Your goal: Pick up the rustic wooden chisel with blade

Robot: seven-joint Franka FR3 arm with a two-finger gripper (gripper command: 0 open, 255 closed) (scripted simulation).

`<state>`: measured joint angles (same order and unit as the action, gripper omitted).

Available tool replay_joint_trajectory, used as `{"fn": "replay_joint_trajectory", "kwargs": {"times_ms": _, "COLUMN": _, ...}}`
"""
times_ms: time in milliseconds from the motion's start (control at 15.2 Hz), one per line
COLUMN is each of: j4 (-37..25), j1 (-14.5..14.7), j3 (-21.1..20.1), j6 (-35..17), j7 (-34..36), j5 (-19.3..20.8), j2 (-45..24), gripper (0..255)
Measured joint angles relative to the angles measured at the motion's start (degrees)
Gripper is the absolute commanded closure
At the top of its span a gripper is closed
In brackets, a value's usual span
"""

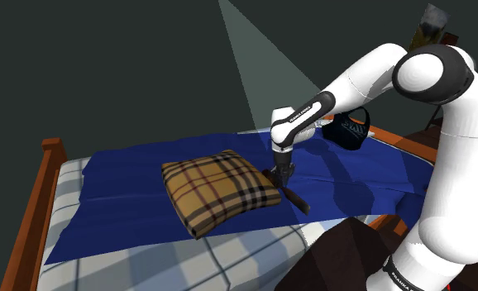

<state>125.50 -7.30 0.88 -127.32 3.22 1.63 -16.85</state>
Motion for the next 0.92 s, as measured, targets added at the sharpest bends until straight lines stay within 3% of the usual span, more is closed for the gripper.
{"fn": "replay_joint_trajectory", "kwargs": {"times_ms": 528, "j4": 0.0, "j1": 0.0, "j3": 0.0, "j6": 0.0, "j7": 0.0, "j5": 0.0, "j2": 0.0, "gripper": 255}}
{"fn": "replay_joint_trajectory", "kwargs": {"times_ms": 924, "j4": -0.2, "j1": 0.0, "j3": 0.0, "j6": 3.3, "j7": -0.1, "j5": 0.0, "j2": 3.1, "gripper": 255}}
